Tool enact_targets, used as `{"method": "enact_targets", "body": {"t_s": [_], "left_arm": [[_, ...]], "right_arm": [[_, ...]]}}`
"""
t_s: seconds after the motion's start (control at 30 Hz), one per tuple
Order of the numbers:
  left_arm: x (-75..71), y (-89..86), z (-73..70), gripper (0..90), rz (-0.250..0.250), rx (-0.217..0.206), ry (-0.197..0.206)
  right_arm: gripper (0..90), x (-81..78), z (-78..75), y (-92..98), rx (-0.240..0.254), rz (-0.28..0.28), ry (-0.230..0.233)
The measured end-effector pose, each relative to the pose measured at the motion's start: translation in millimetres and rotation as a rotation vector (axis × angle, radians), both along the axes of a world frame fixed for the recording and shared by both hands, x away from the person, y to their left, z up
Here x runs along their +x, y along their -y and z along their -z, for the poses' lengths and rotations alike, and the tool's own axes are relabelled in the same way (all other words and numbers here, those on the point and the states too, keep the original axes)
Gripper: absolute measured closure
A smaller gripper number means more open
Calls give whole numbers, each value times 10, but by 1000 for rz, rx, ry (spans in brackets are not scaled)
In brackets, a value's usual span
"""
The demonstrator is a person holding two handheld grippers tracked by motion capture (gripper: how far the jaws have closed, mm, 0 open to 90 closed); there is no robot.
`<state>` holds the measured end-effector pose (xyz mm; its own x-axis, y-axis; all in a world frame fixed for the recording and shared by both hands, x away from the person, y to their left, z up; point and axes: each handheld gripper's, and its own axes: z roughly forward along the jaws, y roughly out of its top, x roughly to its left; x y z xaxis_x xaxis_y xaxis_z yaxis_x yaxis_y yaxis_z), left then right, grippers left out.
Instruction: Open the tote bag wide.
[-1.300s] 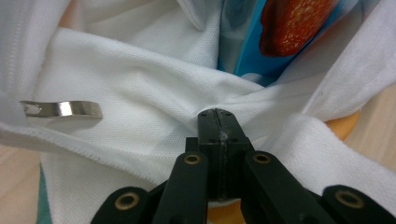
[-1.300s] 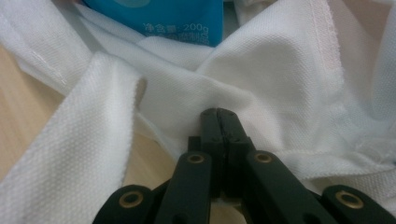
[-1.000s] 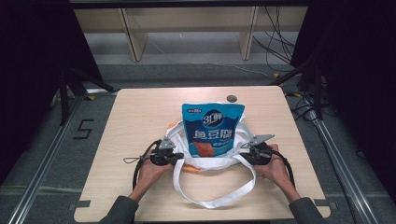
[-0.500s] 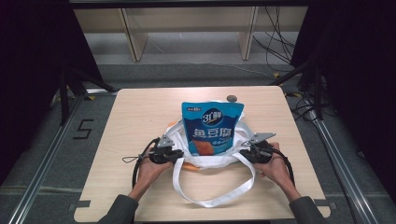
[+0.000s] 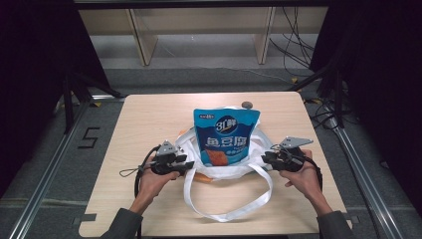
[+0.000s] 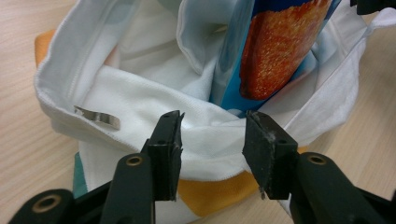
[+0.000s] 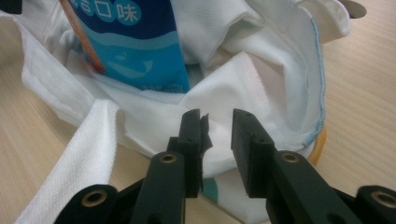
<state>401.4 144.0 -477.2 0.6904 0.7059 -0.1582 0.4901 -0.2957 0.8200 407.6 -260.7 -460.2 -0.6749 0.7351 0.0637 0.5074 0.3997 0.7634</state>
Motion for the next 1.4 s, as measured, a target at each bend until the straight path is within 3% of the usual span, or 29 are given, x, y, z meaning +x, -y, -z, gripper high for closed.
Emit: {"method": "enact_targets", "body": {"t_s": [0.17,0.3,0.33,0.37,0.43,0.47,0.63,0.7,0.73,0.77,0.83,0.93,0.97,1.0,1.07,1.13,1.17,1.37,1.4], "left_arm": [[-27,-24,-59,487,9,7,-11],[-67,-43,-90,464,17,31,11],[-72,-52,-96,442,22,39,7],[-83,-41,-87,442,7,18,3],[-83,-62,-77,427,9,36,-7],[-82,-62,-73,424,10,36,-13],[-100,-75,-81,399,8,35,0],[-122,-72,-69,390,0,17,-1],[-138,-92,-75,382,2,33,-6],[-156,-97,-70,377,-7,21,-6],[-212,-148,-76,369,-7,19,-3],[-255,-175,-67,357,-6,-34,-22],[-271,-182,-62,353,-9,-51,-27],[-310,-210,-54,347,-12,-55,-33],[-332,-214,-49,342,-17,-65,-37],[-368,-228,-49,334,-8,-79,-43],[-393,-230,-55,330,-12,-82,-38],[-509,-260,-51,300,-20,-76,-18],[-518,-264,-40,300,-14,-68,-26]], "right_arm": [[682,-3,-17,17,-16,-2,28],[640,-37,-51,22,-11,6,47],[621,-71,-72,17,-1,30,26],[621,-71,-72,17,-1,30,26],[617,-84,-74,17,-8,23,35],[600,-81,-79,28,-36,2,57],[548,-113,-78,8,-33,14,62],[522,-143,-83,-3,-22,35,49],[514,-135,-80,9,-31,30,68],[504,-162,-83,0,-23,44,45],[476,-173,-84,28,-26,34,72],[466,-192,-90,45,-18,40,71],[465,-240,-92,46,2,55,38],[463,-224,-90,73,-11,29,64],[457,-249,-82,60,6,37,43],[443,-252,-74,83,-10,37,65],[433,-271,-75,79,1,39,40],[393,-329,-47,139,16,71,46],[383,-348,-43,140,19,83,27]]}}
